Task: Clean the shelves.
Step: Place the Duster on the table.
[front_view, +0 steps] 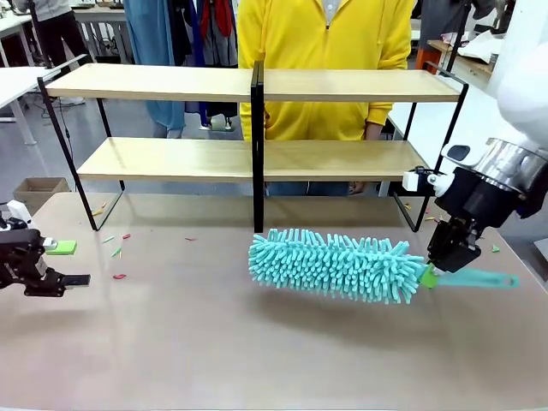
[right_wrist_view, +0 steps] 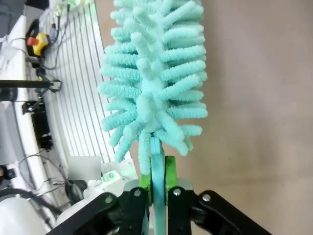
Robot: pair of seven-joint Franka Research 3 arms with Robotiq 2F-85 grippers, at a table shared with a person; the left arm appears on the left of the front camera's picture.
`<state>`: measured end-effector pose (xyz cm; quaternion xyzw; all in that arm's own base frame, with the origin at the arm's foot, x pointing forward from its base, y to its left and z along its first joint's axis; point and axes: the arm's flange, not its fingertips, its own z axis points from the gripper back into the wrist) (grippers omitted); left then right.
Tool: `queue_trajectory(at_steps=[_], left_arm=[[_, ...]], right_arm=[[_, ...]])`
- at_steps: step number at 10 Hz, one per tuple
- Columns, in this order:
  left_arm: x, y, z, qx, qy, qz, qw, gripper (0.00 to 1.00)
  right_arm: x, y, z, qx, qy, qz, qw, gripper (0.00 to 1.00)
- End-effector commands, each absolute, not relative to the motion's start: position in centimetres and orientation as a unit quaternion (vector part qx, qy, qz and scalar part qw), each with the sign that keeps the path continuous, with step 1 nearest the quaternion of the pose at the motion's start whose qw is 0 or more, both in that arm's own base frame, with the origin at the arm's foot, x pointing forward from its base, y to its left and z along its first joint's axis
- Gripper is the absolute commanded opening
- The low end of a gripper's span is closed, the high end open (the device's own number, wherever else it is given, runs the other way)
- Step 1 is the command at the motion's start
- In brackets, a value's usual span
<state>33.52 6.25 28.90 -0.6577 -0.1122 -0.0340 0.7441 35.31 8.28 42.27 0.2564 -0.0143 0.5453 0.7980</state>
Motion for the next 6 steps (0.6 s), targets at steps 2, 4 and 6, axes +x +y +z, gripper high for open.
queue_trajectory(at_steps=[2, 4, 6], left_arm=[[34.1, 5.8, 32.5, -0.649, -0.121, -0.029, 0.751, 1.00], [34.1, 5.8, 32.5, -0.649, -0.121, -0.029, 0.751, 1.00], [34.1, 5.8, 32.5, -0.649, -0.121, -0.029, 0.751, 1.00]], right_arm=[[36.3, 7.4, 42.6, 0.278, 0.001, 0.563, 0.778, 0.12], [36.8, 7.0, 42.4, 0.304, 0.021, 0.554, 0.775, 0.26], [37.9, 5.9, 42.6, 0.247, 0.020, 0.539, 0.805, 0.82]])
